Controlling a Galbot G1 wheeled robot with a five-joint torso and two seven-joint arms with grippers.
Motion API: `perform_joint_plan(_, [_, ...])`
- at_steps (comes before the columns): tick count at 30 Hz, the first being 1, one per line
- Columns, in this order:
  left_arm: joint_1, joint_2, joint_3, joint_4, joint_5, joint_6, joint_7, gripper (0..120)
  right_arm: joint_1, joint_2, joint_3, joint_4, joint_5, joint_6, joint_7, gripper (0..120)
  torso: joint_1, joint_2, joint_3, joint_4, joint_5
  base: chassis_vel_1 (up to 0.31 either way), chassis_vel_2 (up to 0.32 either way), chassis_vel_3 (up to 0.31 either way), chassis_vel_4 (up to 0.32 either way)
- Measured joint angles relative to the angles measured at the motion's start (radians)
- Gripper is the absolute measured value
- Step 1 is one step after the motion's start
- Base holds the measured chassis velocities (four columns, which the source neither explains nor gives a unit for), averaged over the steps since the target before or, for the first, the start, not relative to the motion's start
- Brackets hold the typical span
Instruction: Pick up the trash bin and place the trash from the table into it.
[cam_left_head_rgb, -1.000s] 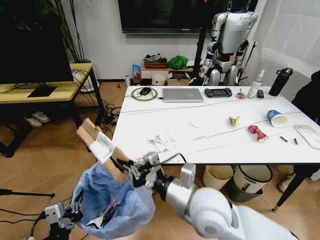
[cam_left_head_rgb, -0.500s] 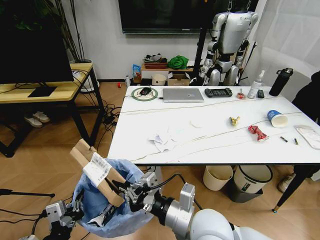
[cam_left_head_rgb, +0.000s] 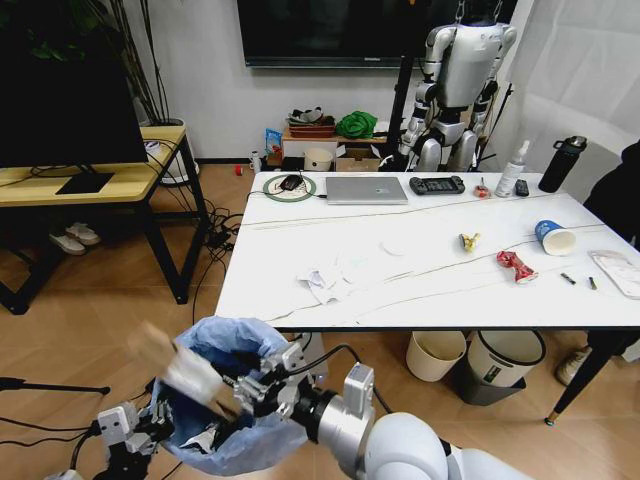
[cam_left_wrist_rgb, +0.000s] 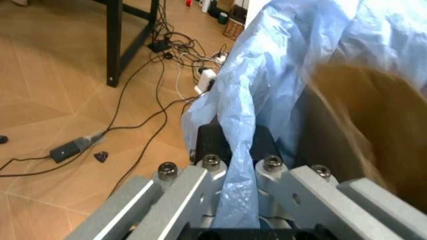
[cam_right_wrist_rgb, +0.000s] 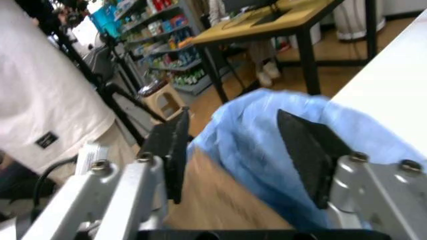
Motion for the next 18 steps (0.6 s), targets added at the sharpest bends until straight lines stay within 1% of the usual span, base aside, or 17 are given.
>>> perform_joint_plan(1, [-0.001,0.0,0.001,0.002,0.0,0.0,-0.001,0,0.0,0.0,0.011,0.001,0.0,0.001,-0.001,54,0.0,0.0,0.0,0.0,0.0001,0.0,0.0,0.0,0.0])
perform_joint_plan(2, [-0.002,0.0,0.005,0.006,0.0,0.001,-0.002,0,0.001,0.003,0.042,0.004,-0.001,0.003,-0.001,63,0.0,0.0,0.0,-0.0001,0.0,0.0,0.0,0.0,0.0])
perform_joint_plan(4, [-0.001,0.001,0.007,0.009,-0.001,0.001,-0.003,0,0.008,0.015,0.092,0.002,-0.009,-0.001,0.004,70,0.0,0.0,0.0,-0.0001,0.0,0.0,0.0,0.0,0.0])
perform_joint_plan(5, [-0.001,0.001,0.007,0.009,-0.001,0.001,-0.003,0,0.008,0.015,0.092,0.002,-0.009,-0.001,0.004,70,0.0,0.0,0.0,-0.0001,0.0,0.0,0.0,0.0,0.0])
perform_joint_plan(7, [0.001,0.001,0.009,0.01,-0.001,0.001,-0.003,0,0.017,0.029,0.135,-0.008,-0.025,-0.016,0.02,77,0.0,0.0,0.0,0.0,0.0,0.0,0.0,0.0,0.0])
perform_joint_plan(9, [0.003,-0.002,0.012,0.01,-0.001,0.0,-0.003,0,0.032,0.045,0.208,-0.042,-0.06,-0.06,0.045,86,0.0,0.0,0.0,0.0001,0.0,0.0,0.0,0.0,0.0])
perform_joint_plan(11, [0.003,-0.007,0.016,0.01,0.002,-0.001,-0.003,0,0.041,0.057,0.282,-0.095,-0.108,-0.11,0.054,94,0.0,0.0,0.0,0.0001,0.0002,0.0,0.0,0.0,0.0])
perform_joint_plan(13, [0.003,-0.008,0.016,0.011,0.003,-0.001,-0.003,0,0.042,0.058,0.29,-0.103,-0.114,-0.117,0.055,95,0.0,0.0,0.0,0.0,0.0001,0.0,0.0,0.0,0.0])
perform_joint_plan(14, [0.001,-0.012,0.018,0.012,0.005,-0.002,-0.002,0,0.044,0.063,0.326,-0.134,-0.14,-0.145,0.057,98,0.0,0.0,0.0,0.0,0.0002,0.0,0.0,0.0,0.0])
perform_joint_plan(16, [-0.002,-0.018,0.021,0.012,0.007,-0.005,-0.001,0,0.047,0.076,0.375,-0.186,-0.186,-0.21,0.055,100,0.0,0.0,0.0,-0.0002,0.0001,0.0,0.0,0.0,0.0])
perform_joint_plan(18, [-0.002,-0.018,0.021,0.012,0.007,-0.005,-0.001,0,0.048,0.078,0.378,-0.19,-0.189,-0.216,0.055,100,0.0,0.0,0.0,-0.0002,0.0001,0.0,0.0,0.0,0.0])
